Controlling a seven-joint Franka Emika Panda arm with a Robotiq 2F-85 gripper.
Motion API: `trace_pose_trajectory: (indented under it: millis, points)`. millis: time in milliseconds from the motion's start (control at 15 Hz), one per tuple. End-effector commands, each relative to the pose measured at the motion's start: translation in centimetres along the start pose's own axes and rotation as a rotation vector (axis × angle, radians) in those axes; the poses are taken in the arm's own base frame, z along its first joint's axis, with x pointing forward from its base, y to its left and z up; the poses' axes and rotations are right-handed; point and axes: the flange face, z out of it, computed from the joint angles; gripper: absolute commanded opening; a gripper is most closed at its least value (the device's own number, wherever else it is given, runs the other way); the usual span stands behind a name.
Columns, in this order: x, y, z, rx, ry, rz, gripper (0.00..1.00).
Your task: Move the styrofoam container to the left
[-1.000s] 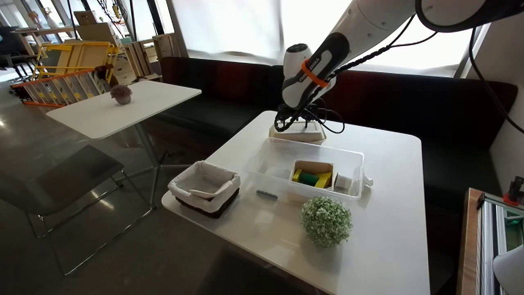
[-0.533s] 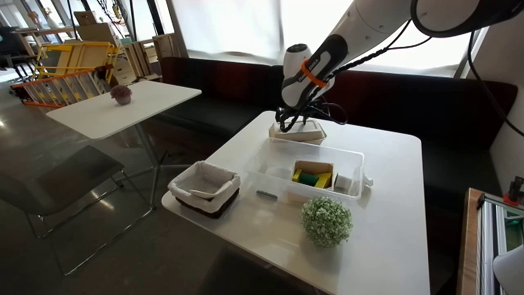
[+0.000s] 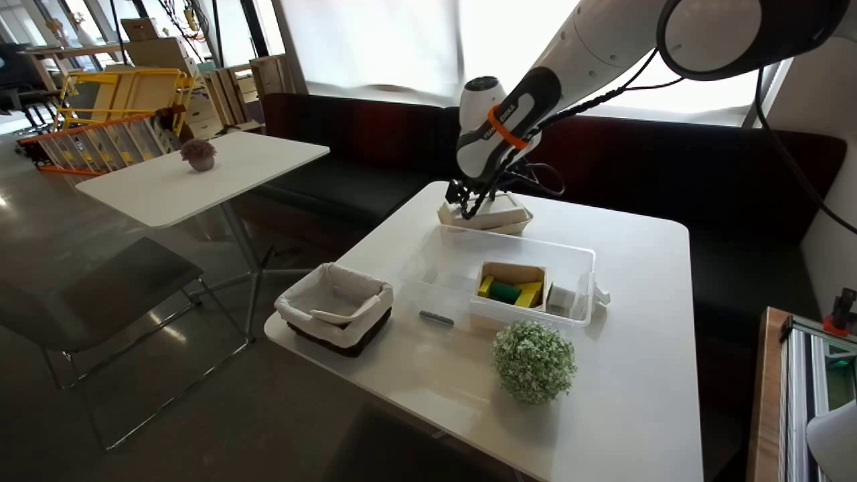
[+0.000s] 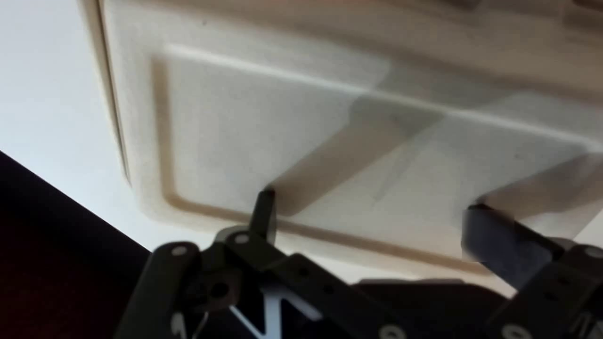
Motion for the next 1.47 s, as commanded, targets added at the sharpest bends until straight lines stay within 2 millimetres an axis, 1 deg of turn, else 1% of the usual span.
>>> trace_pose_trajectory:
  millis: [0, 333, 467, 1067, 1400]
  points:
    - [0.1, -0.2, 2.4, 0.043, -0.027, -0.093, 1.0]
    - [1.4, 0.2, 2.9, 0.096, -0.037, -0.251, 1.0]
    - [1.8, 0.1, 3.2, 0.105, -0.045, -0.316, 1.0]
    - [4.2, -2.4, 4.3, 0.161, 0.021, -0.564, 1.0]
    - [5.4, -4.0, 4.6, 0.138, 0.074, -0.731, 1.0]
